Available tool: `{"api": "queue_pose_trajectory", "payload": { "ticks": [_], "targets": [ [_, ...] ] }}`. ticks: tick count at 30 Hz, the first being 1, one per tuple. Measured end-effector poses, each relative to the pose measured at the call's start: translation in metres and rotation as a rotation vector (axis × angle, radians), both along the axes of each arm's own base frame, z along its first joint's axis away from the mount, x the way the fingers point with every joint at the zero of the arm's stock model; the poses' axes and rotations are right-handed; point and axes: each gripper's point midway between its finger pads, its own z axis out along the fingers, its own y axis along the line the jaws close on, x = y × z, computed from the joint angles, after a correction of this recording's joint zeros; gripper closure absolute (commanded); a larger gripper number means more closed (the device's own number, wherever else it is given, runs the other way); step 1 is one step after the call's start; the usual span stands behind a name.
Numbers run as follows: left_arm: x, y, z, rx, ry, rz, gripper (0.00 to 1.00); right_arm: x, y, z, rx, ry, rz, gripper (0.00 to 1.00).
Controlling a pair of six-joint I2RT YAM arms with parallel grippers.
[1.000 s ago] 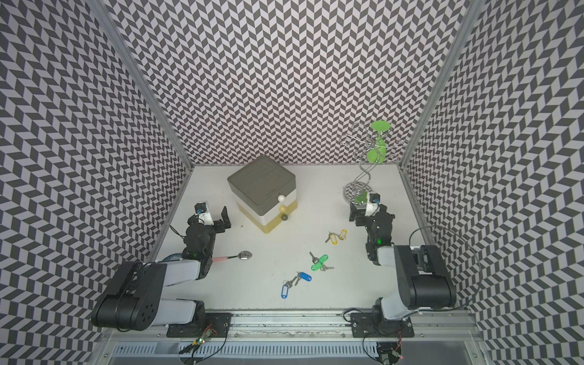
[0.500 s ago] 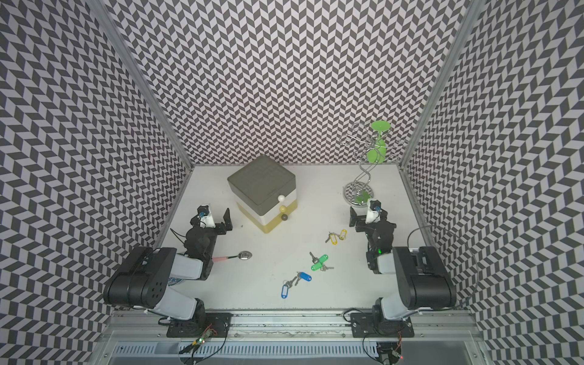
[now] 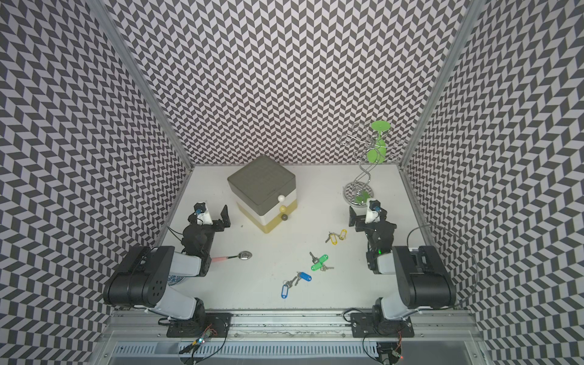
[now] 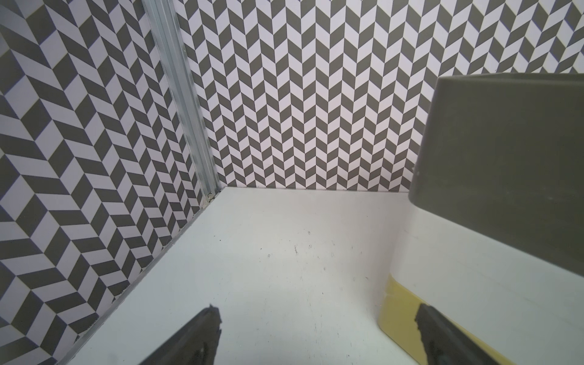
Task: Take the keys out of the drawer
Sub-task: Reset both arms
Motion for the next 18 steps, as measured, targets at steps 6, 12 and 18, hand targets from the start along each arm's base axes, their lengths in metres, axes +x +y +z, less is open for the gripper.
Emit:
{"api": "queue_pose_trajectory", "payload": {
  "ticks": [6, 12, 18],
  "targets": [
    [0.0000, 0.0000, -0.0001, 0.000, 0.000, 0.000, 0.00, 0.0000, 0.0001, 0.0004, -0.001, -0.002, 0.001, 0.01],
    [0.0008, 0.0000, -0.0025, 0.000, 0.011, 0.000, 0.00, 0.0001, 0.0001, 0.0007, -0.001, -0.003, 0.001, 0.00],
    [0.0039, -0.0006, -0.0065, 0.000, 0.028, -0.004, 0.00, 0.0000, -0.0001, 0.0007, -0.001, -0.003, -0.001, 0.00]
  ]
}}
